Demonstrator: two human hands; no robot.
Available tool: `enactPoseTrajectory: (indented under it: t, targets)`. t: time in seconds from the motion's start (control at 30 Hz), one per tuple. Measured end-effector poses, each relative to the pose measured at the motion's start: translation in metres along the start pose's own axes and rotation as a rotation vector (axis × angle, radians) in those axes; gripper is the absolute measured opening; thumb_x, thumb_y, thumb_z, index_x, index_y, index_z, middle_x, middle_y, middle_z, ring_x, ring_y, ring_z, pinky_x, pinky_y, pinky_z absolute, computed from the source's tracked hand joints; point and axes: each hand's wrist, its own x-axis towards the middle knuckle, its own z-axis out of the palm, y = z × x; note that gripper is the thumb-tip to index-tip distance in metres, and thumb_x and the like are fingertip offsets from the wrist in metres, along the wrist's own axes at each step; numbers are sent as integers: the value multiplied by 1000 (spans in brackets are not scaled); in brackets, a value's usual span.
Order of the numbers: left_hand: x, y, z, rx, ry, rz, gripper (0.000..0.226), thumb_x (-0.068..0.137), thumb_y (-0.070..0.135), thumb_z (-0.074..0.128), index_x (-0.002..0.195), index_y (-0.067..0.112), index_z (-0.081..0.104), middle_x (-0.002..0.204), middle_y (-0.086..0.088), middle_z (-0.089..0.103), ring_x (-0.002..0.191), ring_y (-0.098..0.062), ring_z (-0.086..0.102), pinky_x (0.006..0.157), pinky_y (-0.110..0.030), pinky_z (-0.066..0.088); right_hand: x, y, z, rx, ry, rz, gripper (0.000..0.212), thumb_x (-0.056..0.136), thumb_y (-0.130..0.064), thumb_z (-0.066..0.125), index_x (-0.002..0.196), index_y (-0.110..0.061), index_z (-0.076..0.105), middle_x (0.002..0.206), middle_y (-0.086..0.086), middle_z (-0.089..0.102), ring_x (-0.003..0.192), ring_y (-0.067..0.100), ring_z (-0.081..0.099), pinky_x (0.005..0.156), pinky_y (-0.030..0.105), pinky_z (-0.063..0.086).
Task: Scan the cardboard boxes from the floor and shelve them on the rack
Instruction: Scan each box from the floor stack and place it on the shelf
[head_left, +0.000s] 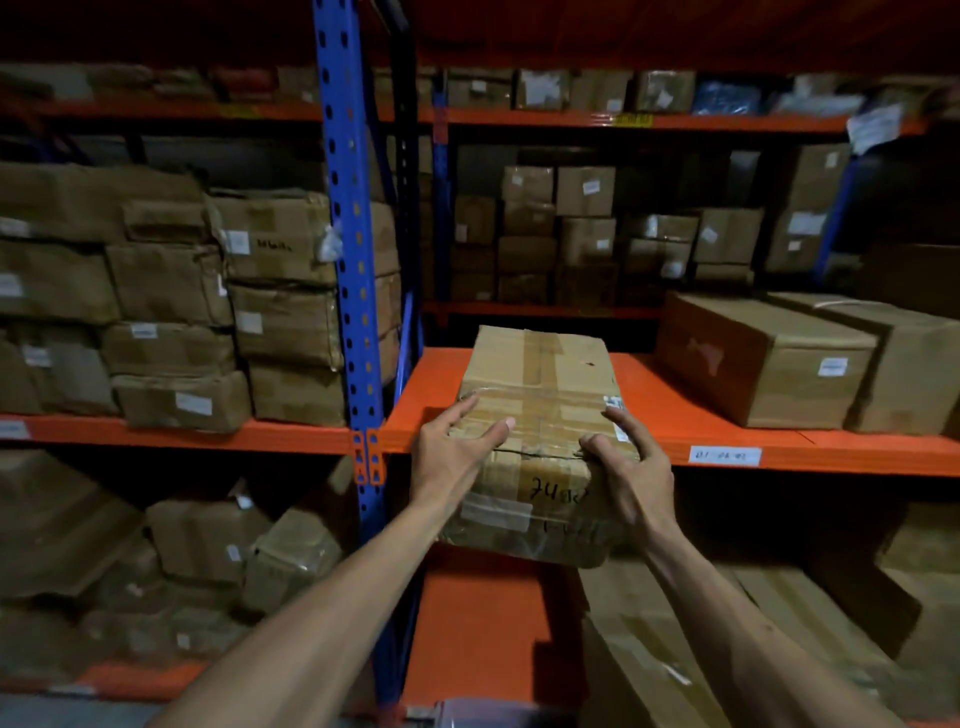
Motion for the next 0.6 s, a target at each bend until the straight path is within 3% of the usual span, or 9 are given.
enactPoseTrajectory:
  t: [0.1,0.2,0.3,0.43,0.6]
  targets:
    - [47,-12,-7,24,22,5,65,73,46,85,131,25,66,140,1,60,116,1,47,96,-12,32,43,1,36,19,-45,-20,62,68,-48,78,128,-40,70,131,0,71,118,22,67,103,50,55]
    - [99,-32,-16,67,36,-20,66,71,52,85,130,28,66,139,2,60,107,6,50,85,-3,30,86,10,75,36,-65,-1,60,69,-44,78,128,-36,71,128,1,72,112,19,69,97,43,57]
    - [150,-55,-25,43,25,-39,66,70,50,86,129,26,67,140,1,60,123,-2,46,103,-19,32,130,24,116,41,-82,23,59,67,-44,78,126,-37,71,116,0,77,97,12,74,81,30,58]
    - [205,-94,-36,36,37,-98,65,71,49,86,129,24,67,141,0,59,135,-16,46,105,-27,32,176,49,164,44,-112,61,56,71,-39,79,126,-38,71,88,-14,80,76,4,76,58,17,54]
    - [246,-138,-51,31,26,-139,71,67,55,85,130,27,66,141,3,58,131,-9,45,107,-28,32,213,76,210,-11,-125,63,59,62,-50,77,121,-49,70,91,-12,81,77,3,75,64,22,57]
